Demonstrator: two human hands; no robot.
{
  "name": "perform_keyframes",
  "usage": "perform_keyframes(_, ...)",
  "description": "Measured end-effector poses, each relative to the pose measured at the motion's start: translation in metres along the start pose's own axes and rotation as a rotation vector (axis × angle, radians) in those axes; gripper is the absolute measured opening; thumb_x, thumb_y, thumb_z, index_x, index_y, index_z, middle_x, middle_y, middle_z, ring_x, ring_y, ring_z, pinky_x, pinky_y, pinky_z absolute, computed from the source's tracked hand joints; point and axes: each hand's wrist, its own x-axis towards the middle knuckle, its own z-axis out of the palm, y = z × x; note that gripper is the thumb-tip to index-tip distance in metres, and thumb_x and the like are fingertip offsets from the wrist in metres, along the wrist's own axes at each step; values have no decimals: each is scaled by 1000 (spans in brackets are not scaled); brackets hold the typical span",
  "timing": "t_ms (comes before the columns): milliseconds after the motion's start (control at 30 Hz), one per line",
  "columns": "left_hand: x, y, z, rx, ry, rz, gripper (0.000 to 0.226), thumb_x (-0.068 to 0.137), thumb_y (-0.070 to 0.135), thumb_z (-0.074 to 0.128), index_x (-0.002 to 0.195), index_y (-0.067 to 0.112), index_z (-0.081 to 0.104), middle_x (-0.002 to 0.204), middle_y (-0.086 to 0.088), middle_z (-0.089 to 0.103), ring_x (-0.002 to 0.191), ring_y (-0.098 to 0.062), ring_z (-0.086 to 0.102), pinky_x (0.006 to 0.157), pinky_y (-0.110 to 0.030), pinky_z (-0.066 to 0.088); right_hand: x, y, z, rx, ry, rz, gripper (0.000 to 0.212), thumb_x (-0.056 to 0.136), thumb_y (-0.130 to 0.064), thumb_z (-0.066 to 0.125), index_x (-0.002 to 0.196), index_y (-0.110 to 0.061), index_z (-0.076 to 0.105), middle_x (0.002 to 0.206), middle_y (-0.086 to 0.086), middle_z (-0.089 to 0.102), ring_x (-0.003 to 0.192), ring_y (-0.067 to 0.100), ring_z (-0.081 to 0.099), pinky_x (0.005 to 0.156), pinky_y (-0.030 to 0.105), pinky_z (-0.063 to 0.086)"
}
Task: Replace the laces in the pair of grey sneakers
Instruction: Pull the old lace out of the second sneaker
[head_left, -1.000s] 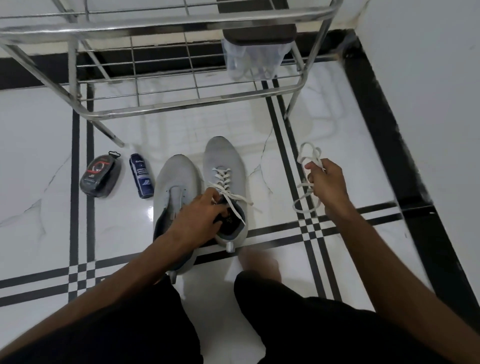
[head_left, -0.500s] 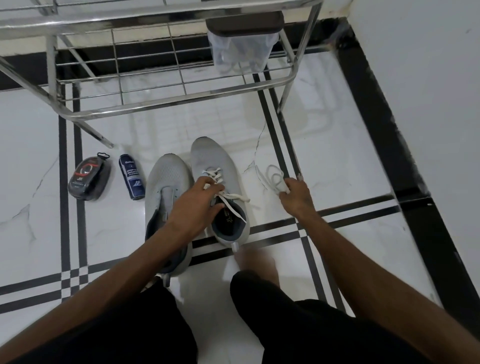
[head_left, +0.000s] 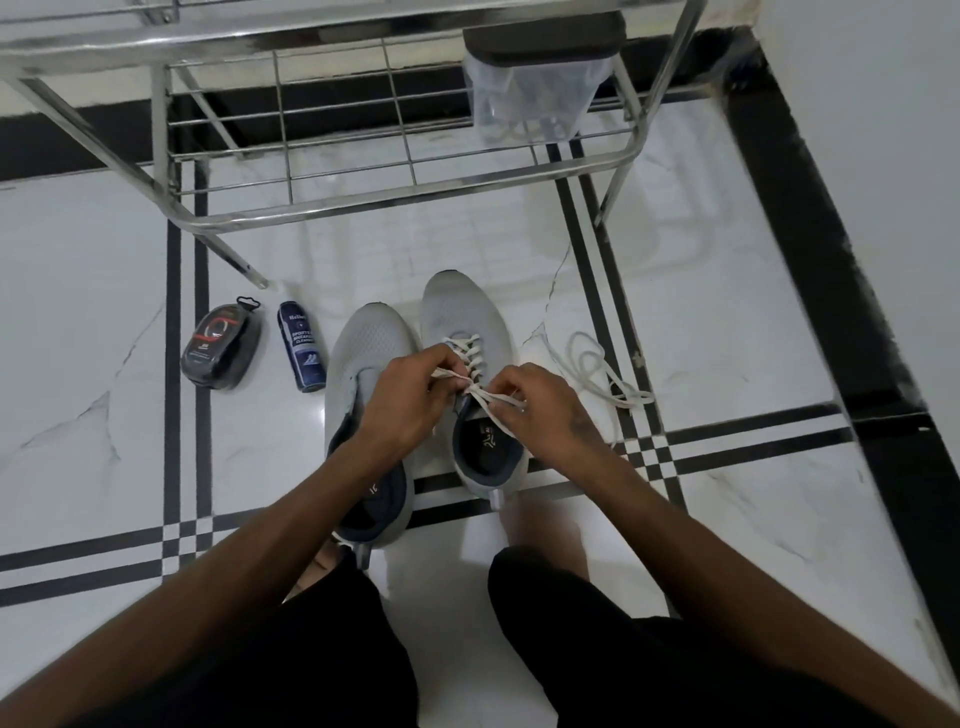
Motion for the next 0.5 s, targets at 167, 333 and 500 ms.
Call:
perform_keyframes(167, -7, 1, -6, 6, 26, 118, 17, 89, 11, 69, 86, 23, 59, 95, 13, 70, 90, -3, 66, 74, -31, 55, 0, 3, 7, -66, -38, -47, 57, 92, -16, 65, 142, -34, 45, 130, 2, 48, 109, 19, 55, 92, 37, 51)
perform_keyframes(333, -6, -2, -10, -52, 24, -10, 16, 90, 11, 70, 85, 22, 59, 86, 11, 73, 83, -4, 70, 78, -35, 59, -1, 1, 19, -128, -76, -52, 66, 96, -6, 54, 151, -37, 36, 118, 6, 45, 101, 23, 53, 88, 29, 47)
perform_keyframes(500, -8, 13, -5, -354, 141, -188, 14, 96, 3, 60, 88, 13, 56, 87, -3, 73, 79, -15, 75, 77, -42, 62, 1, -2, 24, -252, -85, 30, 67, 91, -3, 54, 149, -33, 40, 108, 5, 42, 103, 28, 50, 90, 36, 48)
